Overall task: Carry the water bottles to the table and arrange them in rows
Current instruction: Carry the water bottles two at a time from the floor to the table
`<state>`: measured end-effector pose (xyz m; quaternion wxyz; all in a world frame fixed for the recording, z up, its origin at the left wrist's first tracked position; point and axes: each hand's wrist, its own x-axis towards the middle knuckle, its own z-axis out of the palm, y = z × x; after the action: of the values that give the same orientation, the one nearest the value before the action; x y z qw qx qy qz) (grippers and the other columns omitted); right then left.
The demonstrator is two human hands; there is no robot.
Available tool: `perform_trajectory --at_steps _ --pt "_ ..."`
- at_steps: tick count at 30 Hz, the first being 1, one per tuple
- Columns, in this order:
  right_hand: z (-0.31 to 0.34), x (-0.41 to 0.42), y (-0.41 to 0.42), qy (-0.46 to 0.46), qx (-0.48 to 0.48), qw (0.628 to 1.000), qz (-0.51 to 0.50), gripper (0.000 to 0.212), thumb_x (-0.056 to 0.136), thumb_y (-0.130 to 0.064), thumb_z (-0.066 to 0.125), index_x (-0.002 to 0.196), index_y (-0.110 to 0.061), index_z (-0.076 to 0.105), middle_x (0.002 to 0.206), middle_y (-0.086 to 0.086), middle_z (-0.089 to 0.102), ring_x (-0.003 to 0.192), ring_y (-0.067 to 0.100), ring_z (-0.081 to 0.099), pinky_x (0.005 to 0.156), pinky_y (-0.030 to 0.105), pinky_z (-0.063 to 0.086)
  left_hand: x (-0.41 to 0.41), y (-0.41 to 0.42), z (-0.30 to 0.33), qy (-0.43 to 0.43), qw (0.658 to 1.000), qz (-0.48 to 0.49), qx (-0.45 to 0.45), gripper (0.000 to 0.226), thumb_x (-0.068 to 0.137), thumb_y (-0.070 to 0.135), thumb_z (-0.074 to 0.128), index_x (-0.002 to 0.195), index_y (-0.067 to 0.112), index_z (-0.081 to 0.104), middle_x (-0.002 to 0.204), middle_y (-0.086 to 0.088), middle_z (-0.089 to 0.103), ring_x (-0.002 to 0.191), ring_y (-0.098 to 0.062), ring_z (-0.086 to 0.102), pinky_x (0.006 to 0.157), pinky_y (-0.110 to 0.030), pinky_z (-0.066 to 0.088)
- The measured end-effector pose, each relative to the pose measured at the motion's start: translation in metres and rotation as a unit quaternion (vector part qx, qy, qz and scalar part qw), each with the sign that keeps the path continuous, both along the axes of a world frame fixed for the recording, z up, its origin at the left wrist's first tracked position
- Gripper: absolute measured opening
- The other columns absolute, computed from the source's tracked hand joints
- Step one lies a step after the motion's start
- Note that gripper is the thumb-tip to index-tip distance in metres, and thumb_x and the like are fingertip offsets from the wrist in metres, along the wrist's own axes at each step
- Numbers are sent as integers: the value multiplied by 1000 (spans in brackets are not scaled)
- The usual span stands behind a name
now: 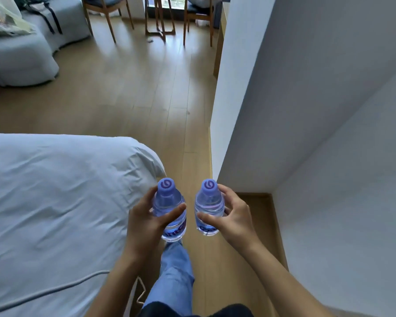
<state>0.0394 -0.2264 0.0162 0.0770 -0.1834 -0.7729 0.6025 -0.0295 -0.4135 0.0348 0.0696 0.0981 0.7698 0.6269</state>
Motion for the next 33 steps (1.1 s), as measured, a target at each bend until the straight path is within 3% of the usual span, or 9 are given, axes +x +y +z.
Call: perform_trajectory --at_steps 3,6,9,12,15,20,24,28,33 --pt "-1 -80 12 -9 -18 1000 -10 64 68 -22 91 121 -35 58 113 -7 71 98 9 71 85 28 59 -86 13 -2 11 1000 -16 -25 47 64 16 87 106 17 68 90 13 74 81 2 69 75 -14 52" --pt "4 -156 25 -10 -39 999 -32 65 65 -23 93 122 -28 61 111 -4 73 98 13 72 87 37 60 -166 27 5 17 999 -29 -28 47 60 30 85 102 31 65 90 23 73 82 4 69 72 -9 51" --pt "7 -230 41 -9 -44 998 -44 65 59 -28 92 117 -31 62 106 -11 74 95 10 72 81 25 58 -245 43 9 28 998 -33 -36 48 60 34 91 100 33 64 90 24 71 81 2 68 70 -9 51" --pt "8 -300 61 -7 -51 997 -53 64 63 -17 93 117 -30 62 103 -18 73 93 4 71 75 12 52 -320 64 10 30 998 -34 -47 50 61 36 87 105 24 66 92 15 74 84 -6 70 72 -19 55" --pt "7 -375 86 -8 -52 997 -54 64 64 -14 93 118 -30 62 100 -18 73 93 2 70 74 12 52 -397 89 8 27 998 -36 -45 53 61 37 85 110 28 66 94 16 74 88 -8 71 74 -19 56" --pt "3 -519 142 15 -32 998 -57 64 65 -16 92 118 -32 60 102 -21 70 94 -4 67 74 9 51 -536 151 8 46 998 -37 -38 48 59 41 84 102 42 63 92 22 73 82 -4 70 72 -17 55" --pt "9 -630 189 27 -27 997 -60 64 66 -18 92 117 -36 59 108 -17 69 97 -3 66 74 8 50 -642 200 16 40 998 -38 -34 49 62 37 88 105 33 66 92 15 74 83 -7 71 75 -25 57" --pt "21 -728 232 34 -18 997 -64 62 67 -20 91 116 -39 58 100 -26 69 96 -7 65 71 6 50 -739 241 29 37 998 -48 -23 48 62 37 83 106 29 67 92 14 74 83 -6 71 72 -17 55" --pt "27 -841 278 38 -3 997 -65 62 69 -22 90 115 -43 55 103 -23 67 95 -8 64 70 6 50 -856 283 37 41 997 -56 -20 47 63 34 88 105 28 67 90 11 75 82 -8 71 72 -18 55"
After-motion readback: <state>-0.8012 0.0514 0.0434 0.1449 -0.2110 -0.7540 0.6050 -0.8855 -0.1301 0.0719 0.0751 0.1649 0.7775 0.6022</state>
